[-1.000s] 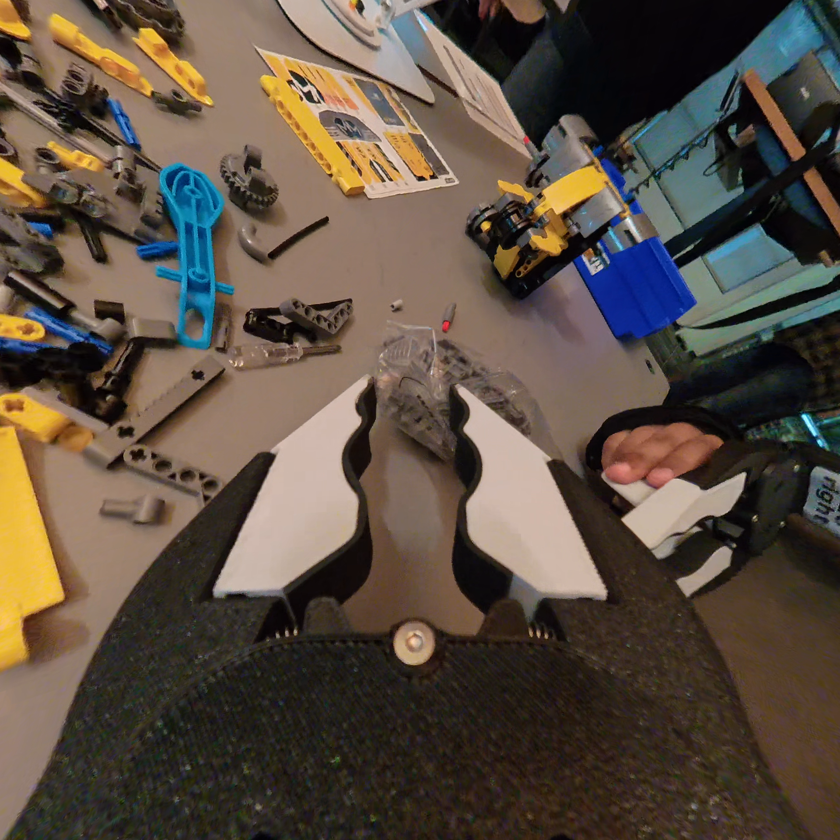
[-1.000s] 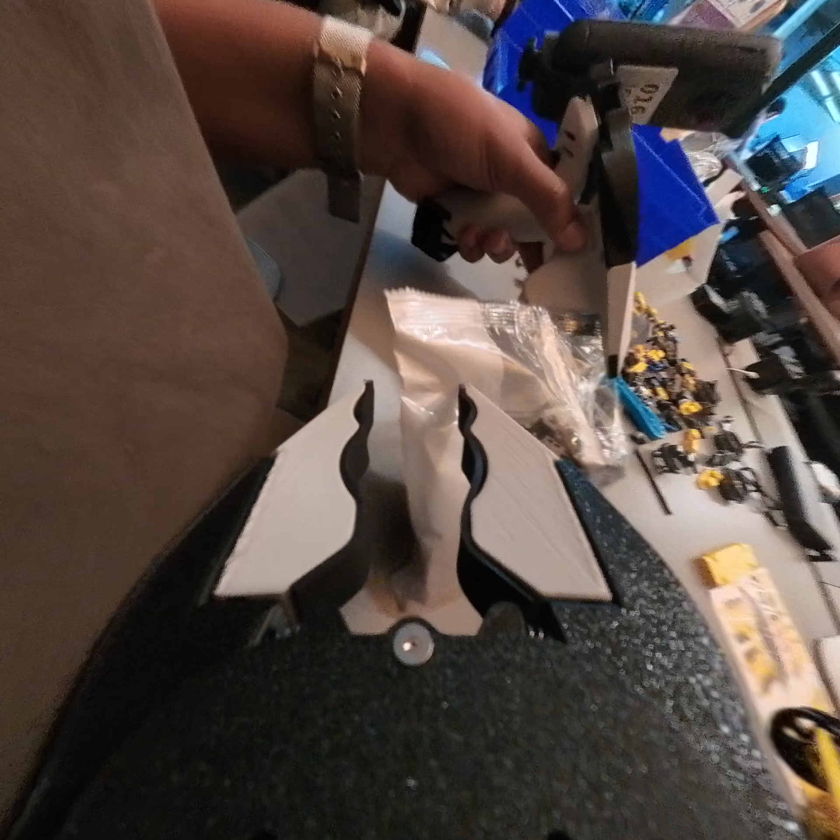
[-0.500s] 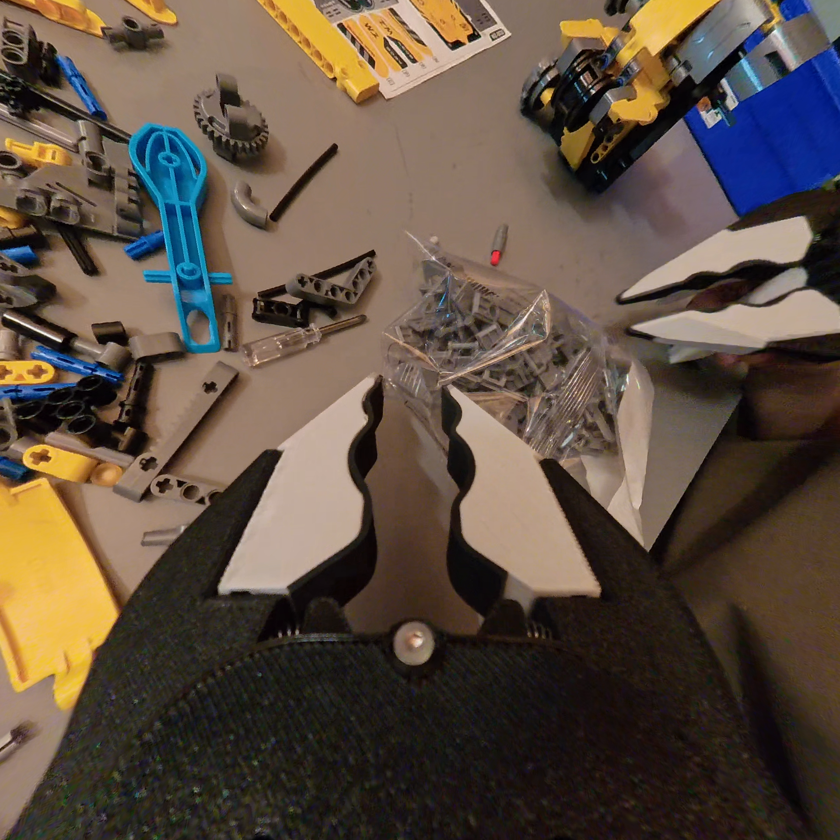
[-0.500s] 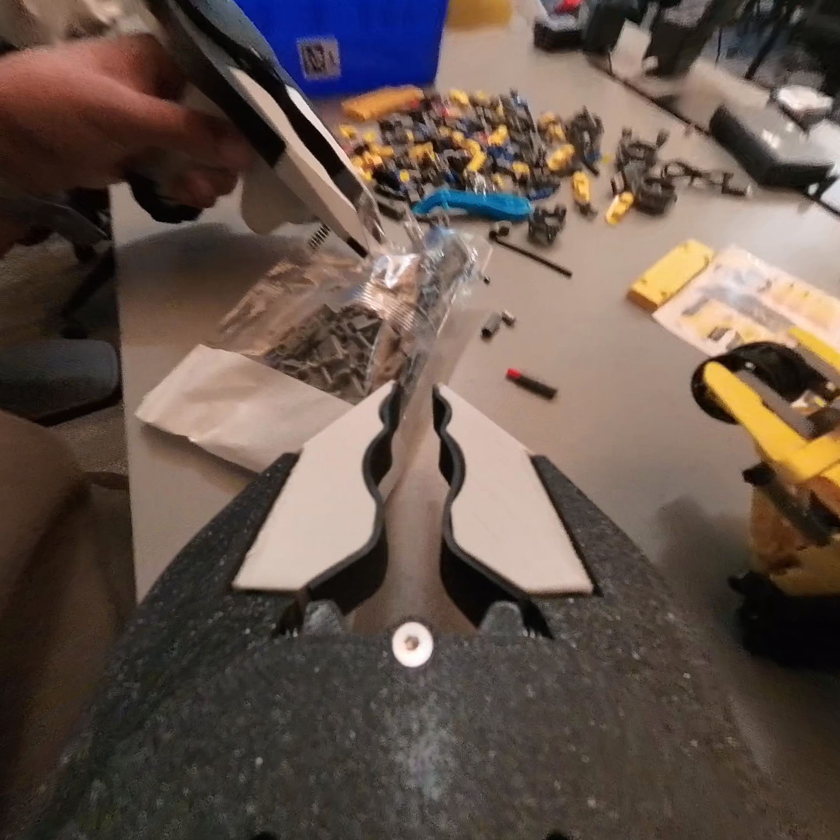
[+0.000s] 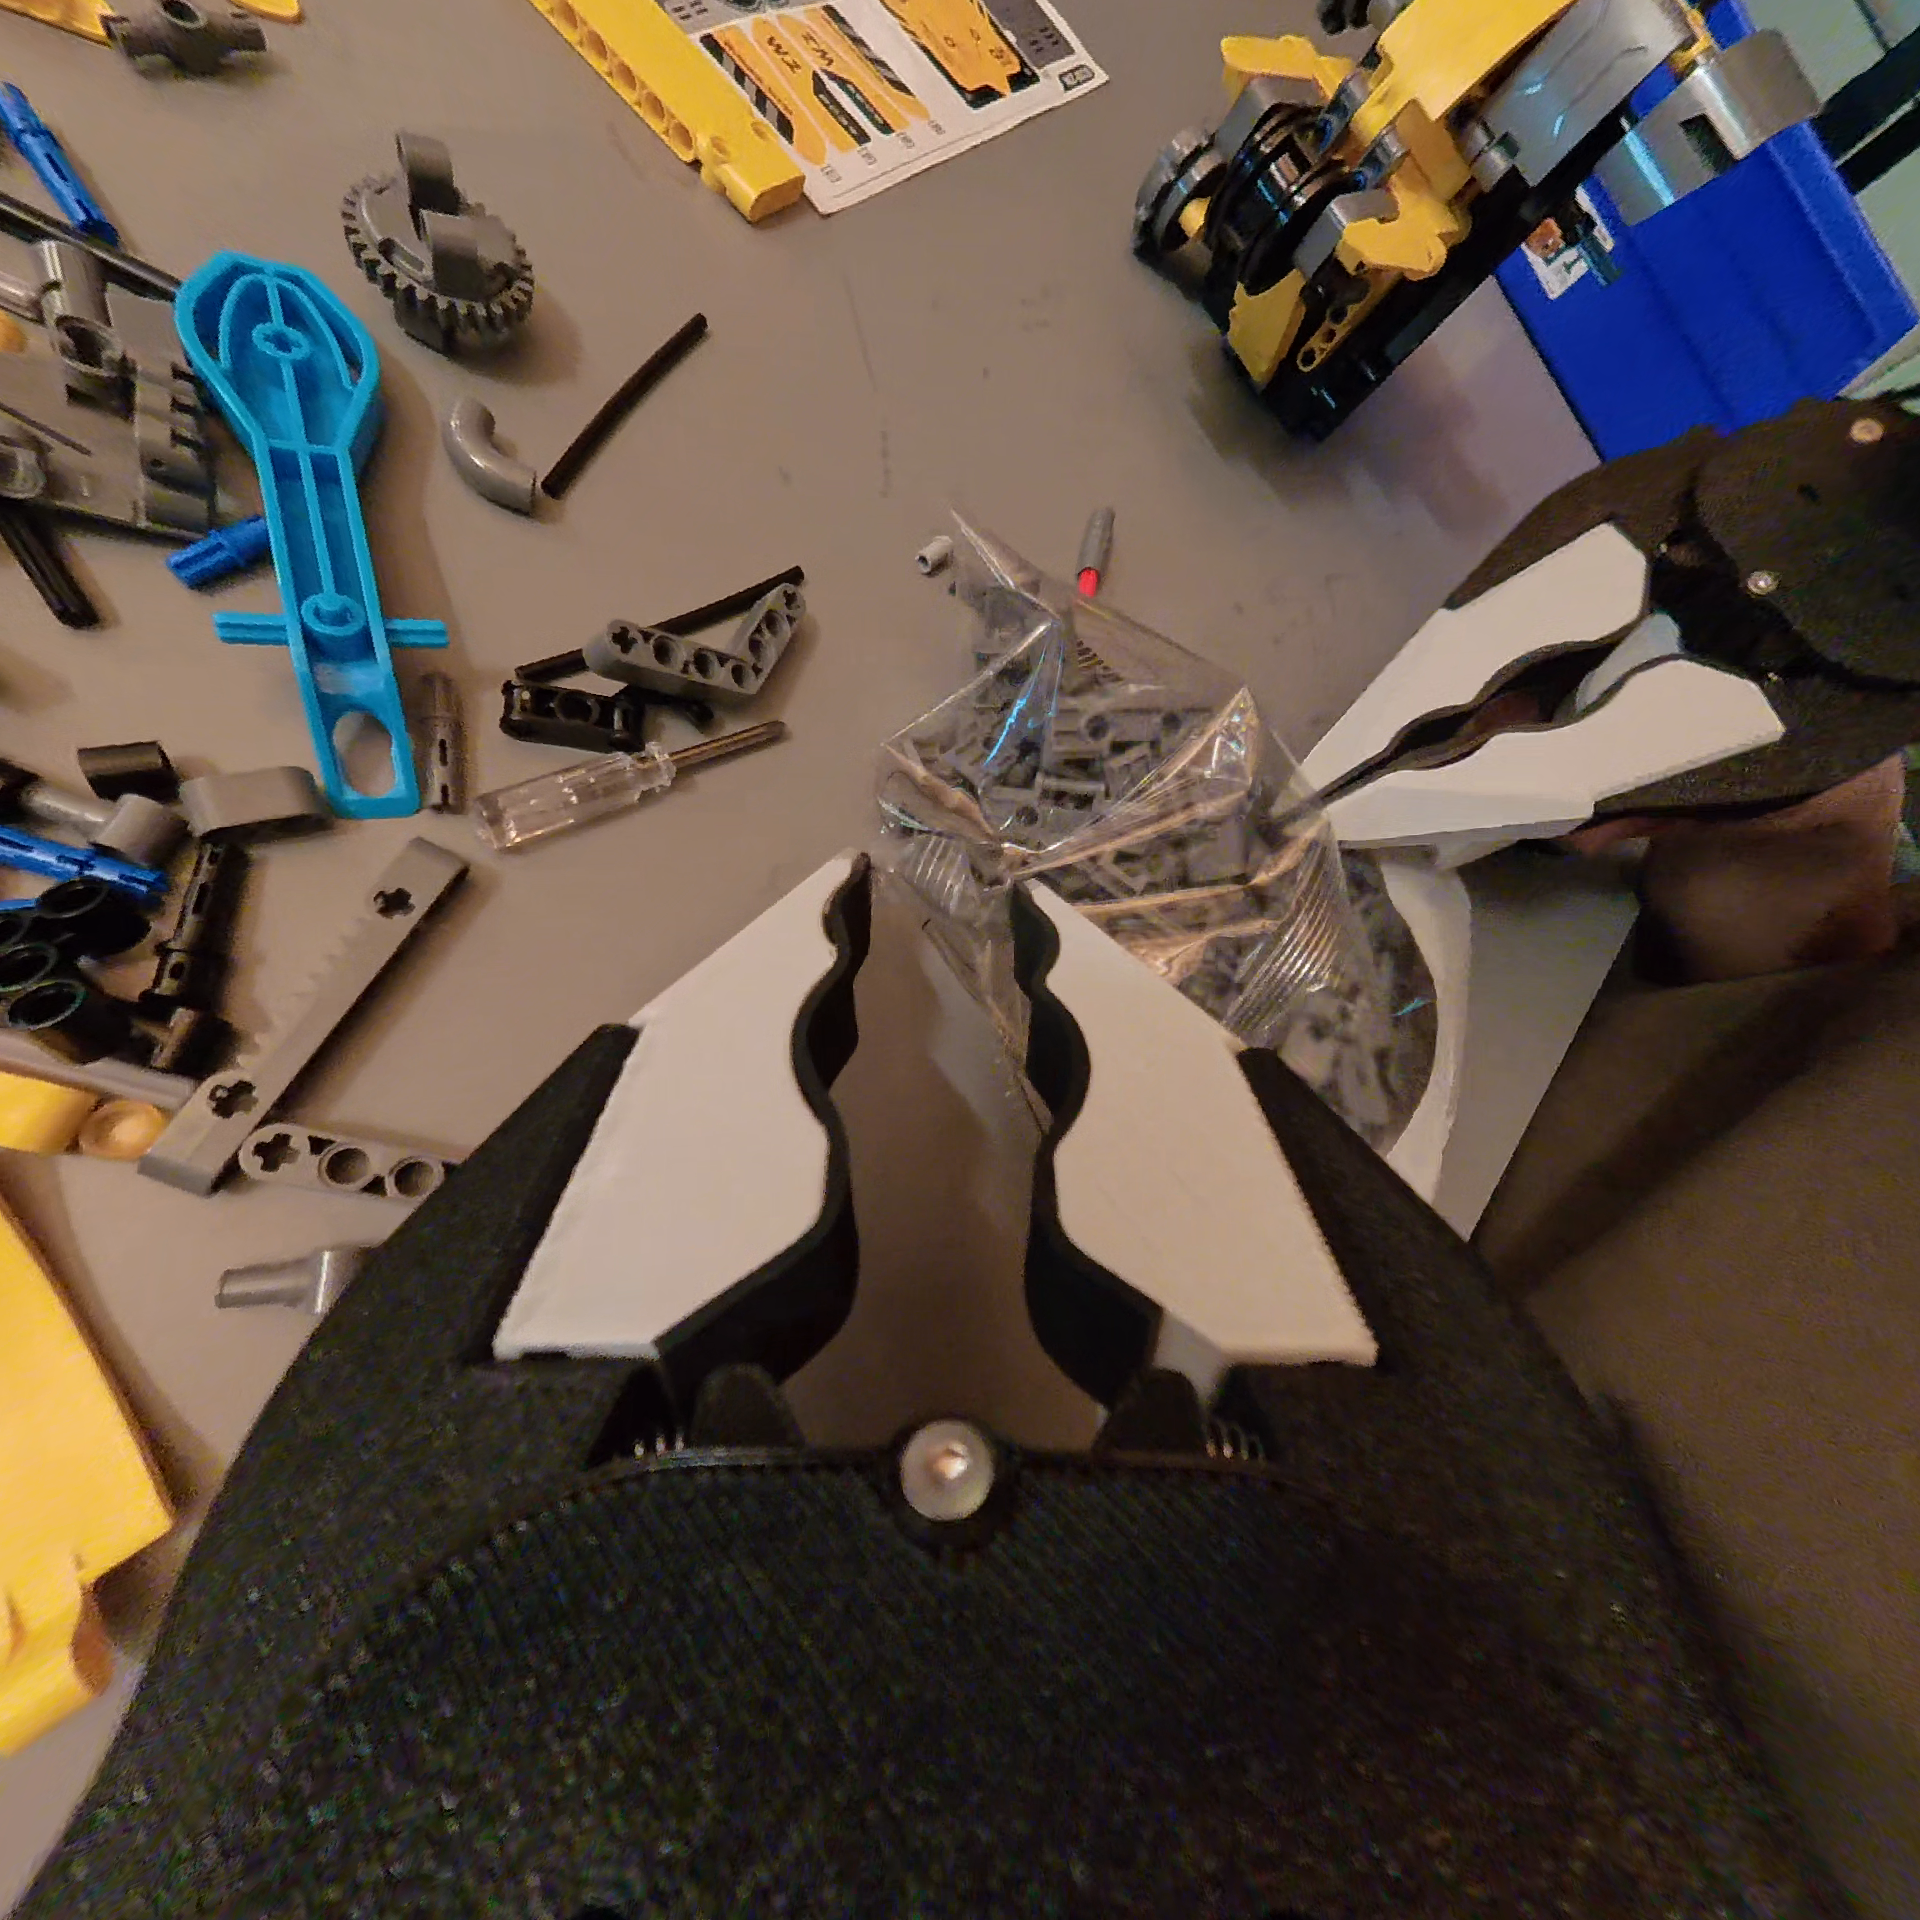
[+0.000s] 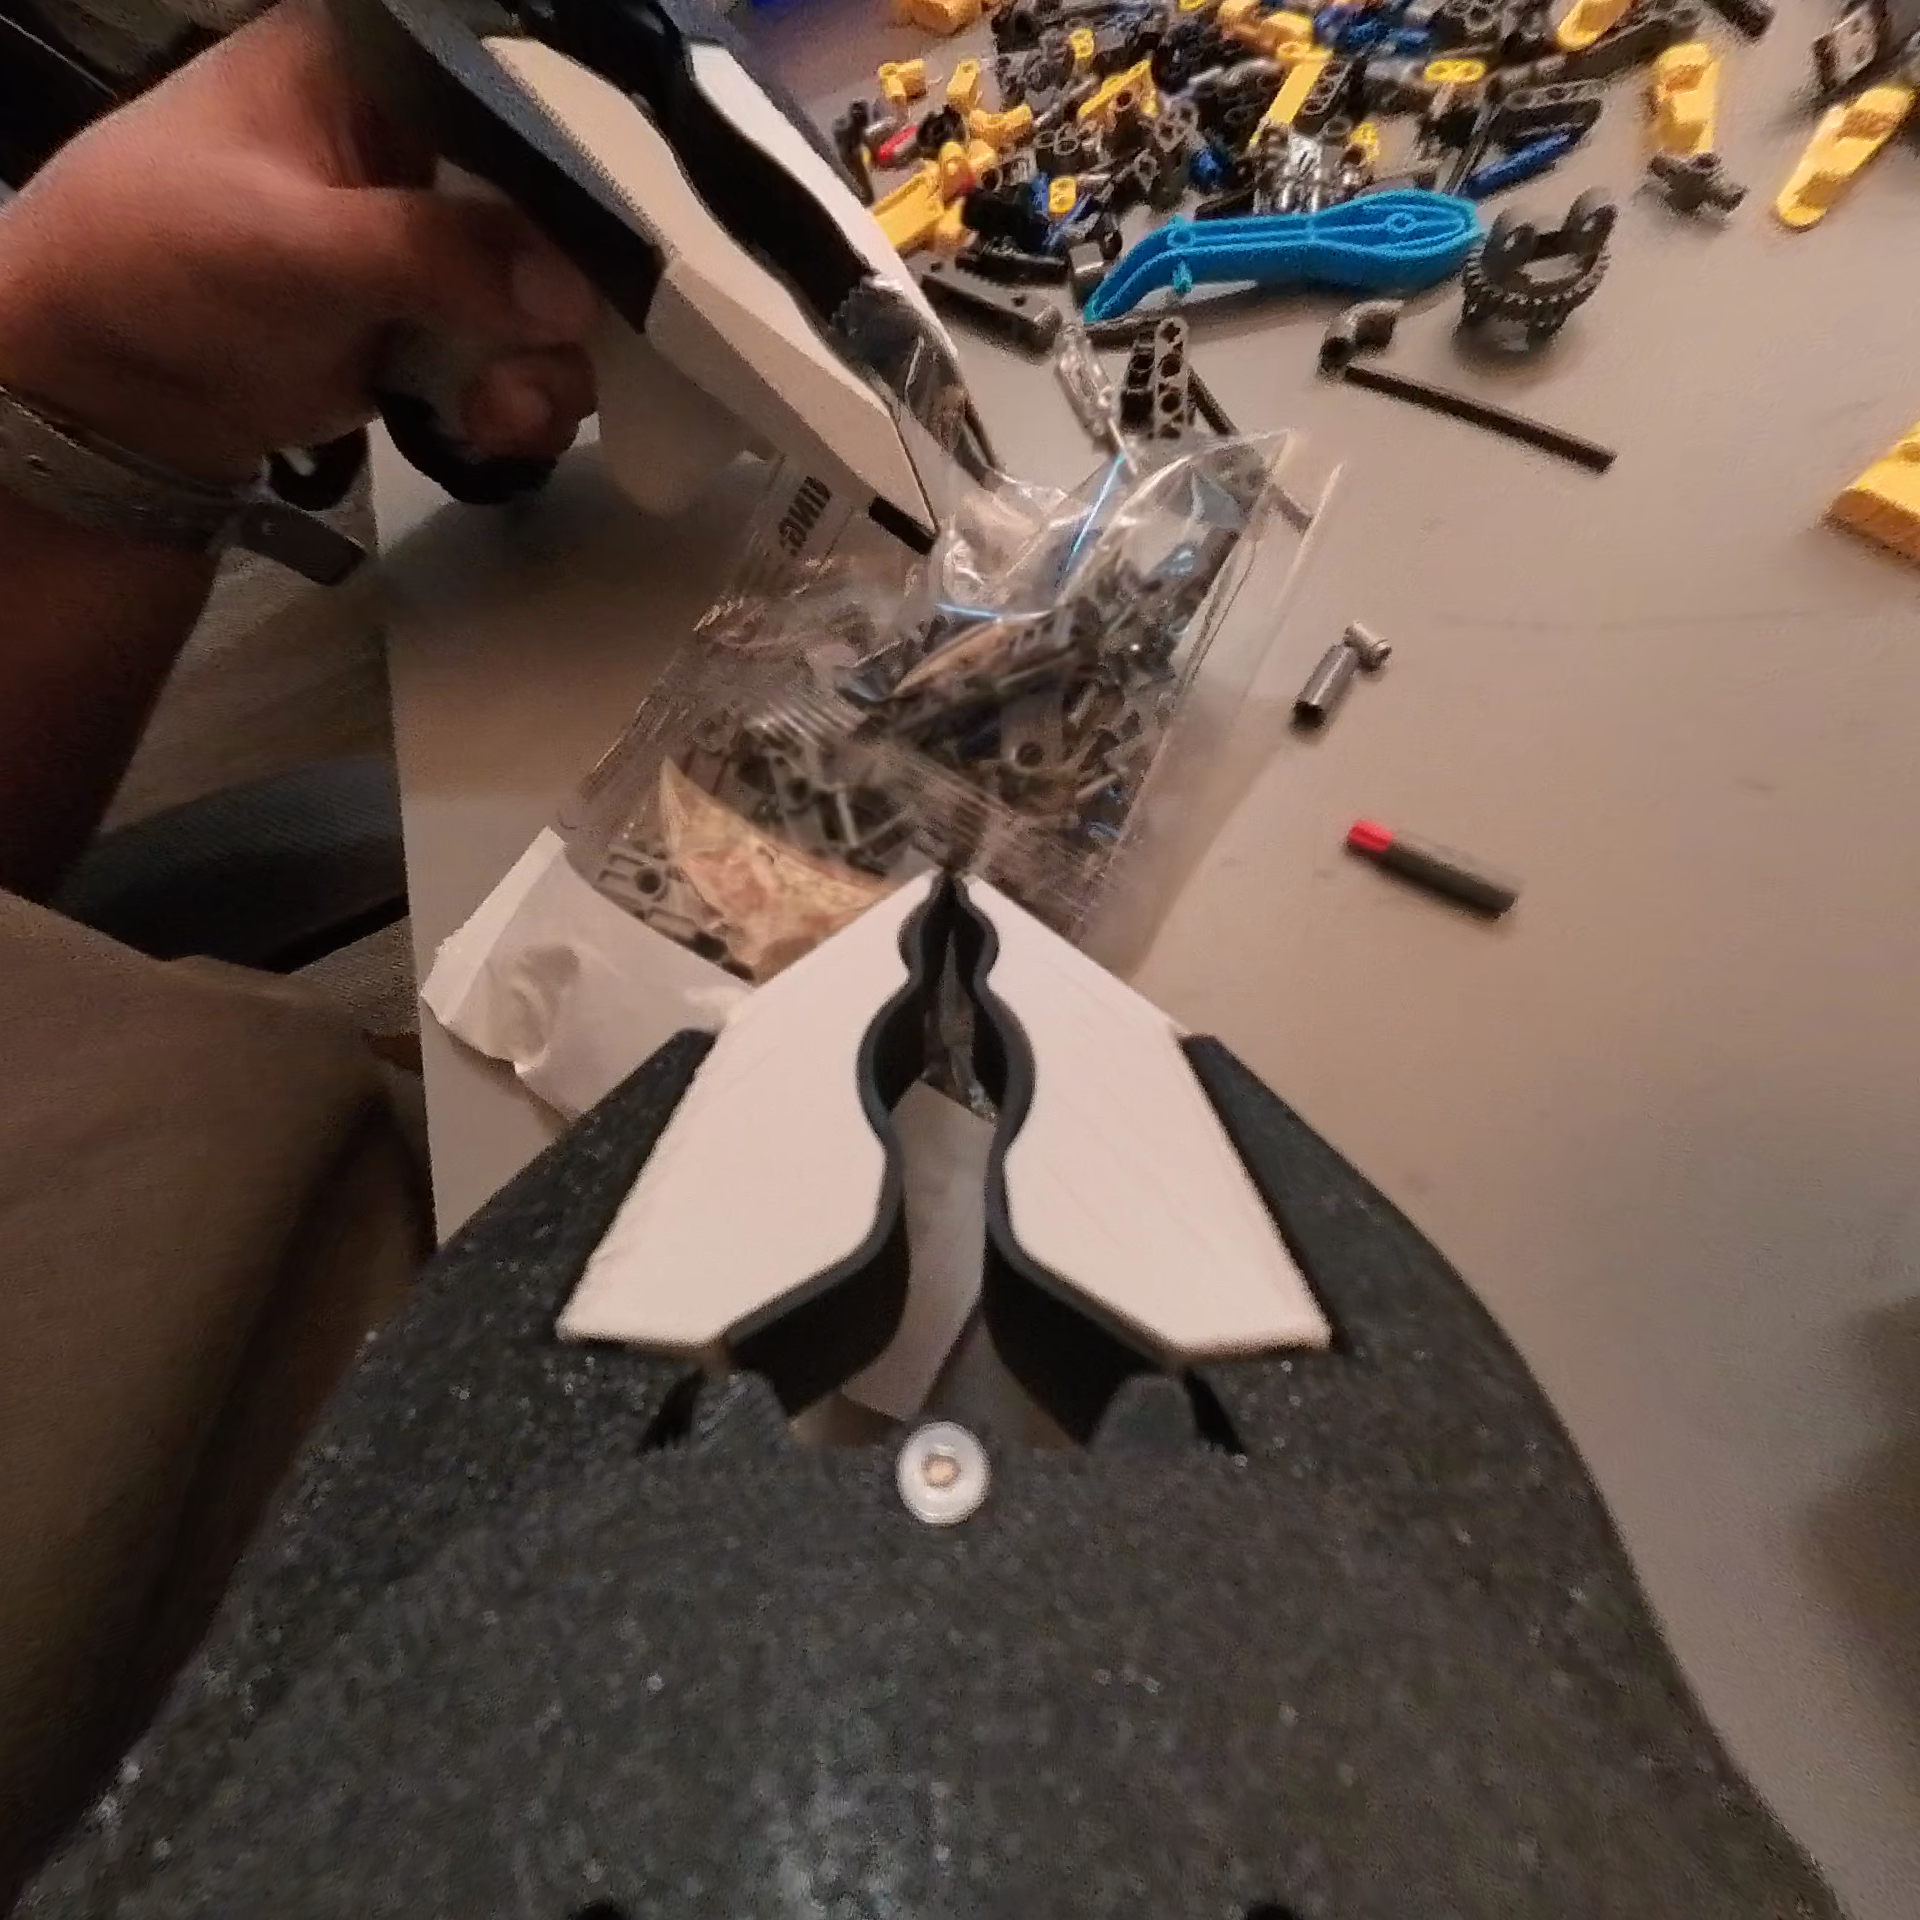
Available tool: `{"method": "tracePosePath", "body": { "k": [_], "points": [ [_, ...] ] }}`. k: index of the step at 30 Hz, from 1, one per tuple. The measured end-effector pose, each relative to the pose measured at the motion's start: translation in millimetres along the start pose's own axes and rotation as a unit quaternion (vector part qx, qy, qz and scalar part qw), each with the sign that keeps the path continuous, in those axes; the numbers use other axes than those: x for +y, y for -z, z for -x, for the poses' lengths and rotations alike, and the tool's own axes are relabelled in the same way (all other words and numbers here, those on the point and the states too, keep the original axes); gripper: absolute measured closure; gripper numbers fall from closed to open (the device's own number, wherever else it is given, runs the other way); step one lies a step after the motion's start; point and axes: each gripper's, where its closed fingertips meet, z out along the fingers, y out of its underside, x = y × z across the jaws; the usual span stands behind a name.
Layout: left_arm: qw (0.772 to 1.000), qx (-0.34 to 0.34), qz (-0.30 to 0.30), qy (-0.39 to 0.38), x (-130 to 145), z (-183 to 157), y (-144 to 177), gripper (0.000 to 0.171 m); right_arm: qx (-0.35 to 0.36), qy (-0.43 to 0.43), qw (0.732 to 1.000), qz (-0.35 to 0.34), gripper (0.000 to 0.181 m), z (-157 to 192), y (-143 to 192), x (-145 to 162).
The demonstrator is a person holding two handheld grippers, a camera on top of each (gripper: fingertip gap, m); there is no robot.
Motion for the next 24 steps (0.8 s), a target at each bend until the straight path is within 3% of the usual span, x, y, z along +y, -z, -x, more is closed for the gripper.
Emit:
{"method": "tracePosePath", "body": {
  "k": [6, 17, 24],
  "points": [
    [1.000, 0.007, -0.005, 0.004, 1, 0, 1, 0.146, -0.008, 0.009, 1.000, -0.005, 0.181, -1, 3, 0],
    [1.000, 0.009, -0.001, 0.001, 1, -1, 1, 0.146, 0.041, 0.006, 0.999, -0.028, 0.172, -27, 27, 6],
    [0.996, -0.020, -0.008, -0.082, -6, -9, 1, 0.149, 0.047, 0.004, 0.999, -0.021, 0.171, -32, 31, 10]
  ]
}}
